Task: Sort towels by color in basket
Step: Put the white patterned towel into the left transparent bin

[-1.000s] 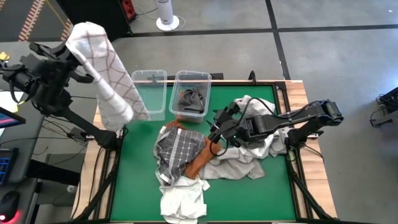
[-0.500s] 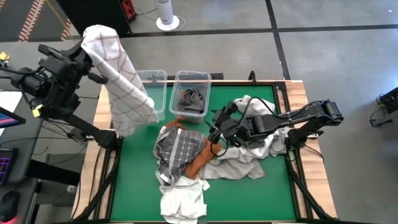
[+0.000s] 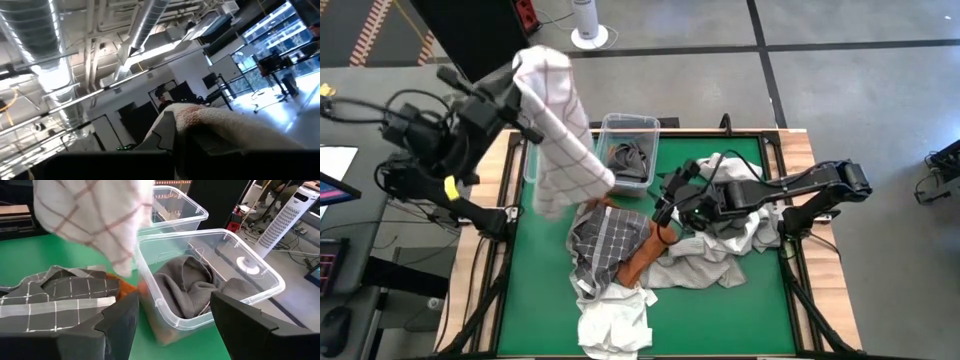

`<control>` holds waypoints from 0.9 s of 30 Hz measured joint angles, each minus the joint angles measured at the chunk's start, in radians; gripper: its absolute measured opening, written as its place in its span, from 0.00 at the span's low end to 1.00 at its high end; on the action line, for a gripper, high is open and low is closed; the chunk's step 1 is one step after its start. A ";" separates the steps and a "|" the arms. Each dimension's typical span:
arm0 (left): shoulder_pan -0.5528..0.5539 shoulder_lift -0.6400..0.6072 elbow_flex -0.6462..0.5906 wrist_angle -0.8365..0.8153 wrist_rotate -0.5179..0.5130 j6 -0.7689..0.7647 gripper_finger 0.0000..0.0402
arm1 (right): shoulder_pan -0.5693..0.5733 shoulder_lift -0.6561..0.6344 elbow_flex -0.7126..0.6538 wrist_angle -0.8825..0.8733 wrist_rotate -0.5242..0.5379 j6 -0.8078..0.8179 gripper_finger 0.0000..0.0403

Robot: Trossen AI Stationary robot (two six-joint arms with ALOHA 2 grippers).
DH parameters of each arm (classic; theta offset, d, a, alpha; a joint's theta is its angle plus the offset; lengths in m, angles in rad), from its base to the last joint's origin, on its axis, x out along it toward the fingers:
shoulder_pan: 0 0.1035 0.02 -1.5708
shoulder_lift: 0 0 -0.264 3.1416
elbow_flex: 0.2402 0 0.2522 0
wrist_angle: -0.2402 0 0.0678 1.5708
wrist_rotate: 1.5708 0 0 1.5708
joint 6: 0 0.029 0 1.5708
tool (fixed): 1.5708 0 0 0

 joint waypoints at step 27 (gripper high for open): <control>0.460 0.241 0.636 -0.285 0.213 -0.021 0.02 | 0.038 0.000 0.000 0.022 -0.001 0.013 0.71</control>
